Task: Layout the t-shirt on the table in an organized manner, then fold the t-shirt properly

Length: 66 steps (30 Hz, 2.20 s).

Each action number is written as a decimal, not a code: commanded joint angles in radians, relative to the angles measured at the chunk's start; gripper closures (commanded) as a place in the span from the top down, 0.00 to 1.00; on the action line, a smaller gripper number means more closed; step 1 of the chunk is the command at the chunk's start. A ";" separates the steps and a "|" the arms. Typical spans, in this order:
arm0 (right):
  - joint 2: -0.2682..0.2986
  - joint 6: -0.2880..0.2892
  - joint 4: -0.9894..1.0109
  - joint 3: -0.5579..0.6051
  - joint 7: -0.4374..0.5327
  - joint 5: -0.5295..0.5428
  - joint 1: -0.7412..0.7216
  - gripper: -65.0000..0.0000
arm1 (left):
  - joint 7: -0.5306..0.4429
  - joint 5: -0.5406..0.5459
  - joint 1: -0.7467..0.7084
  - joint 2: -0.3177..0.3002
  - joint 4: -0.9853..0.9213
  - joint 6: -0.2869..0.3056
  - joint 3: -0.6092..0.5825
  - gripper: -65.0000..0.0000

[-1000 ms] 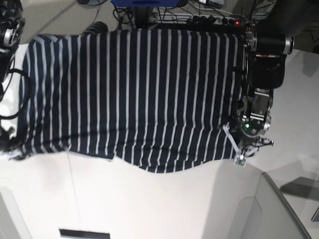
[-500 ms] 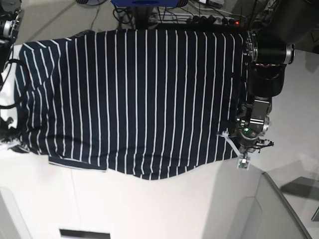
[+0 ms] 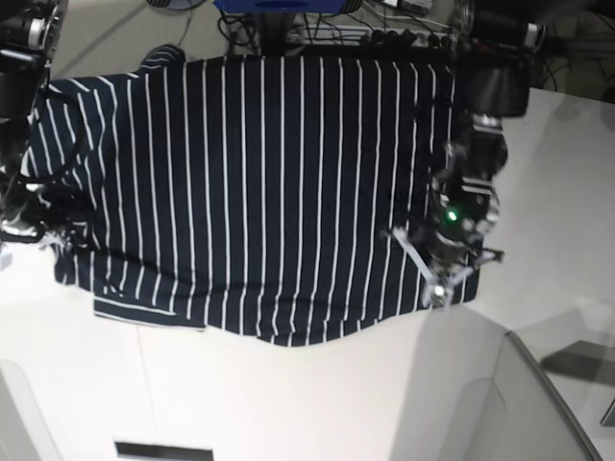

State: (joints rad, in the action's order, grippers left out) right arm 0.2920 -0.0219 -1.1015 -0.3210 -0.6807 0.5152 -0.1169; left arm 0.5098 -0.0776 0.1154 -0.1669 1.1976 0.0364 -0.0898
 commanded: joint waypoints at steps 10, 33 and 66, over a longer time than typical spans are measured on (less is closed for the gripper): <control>0.037 0.020 -0.062 0.056 0.068 0.010 -0.131 0.55 | -0.015 -0.003 -0.201 0.010 0.149 -0.007 -0.075 0.00; -0.103 0.136 -0.088 0.144 0.022 0.018 0.150 0.03 | -0.018 0.000 -0.156 -0.141 0.078 -0.010 -0.063 0.00; 0.006 0.144 0.647 0.555 0.451 0.010 -0.467 0.67 | -0.017 -0.003 -0.208 0.181 0.206 -0.013 -0.244 0.00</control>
State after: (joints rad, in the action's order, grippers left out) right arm 0.2802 0.1253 -0.4435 0.2375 -0.2390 0.5232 -0.5568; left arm 0.5117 -0.0784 -0.0975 0.0093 1.3869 0.0292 -0.3328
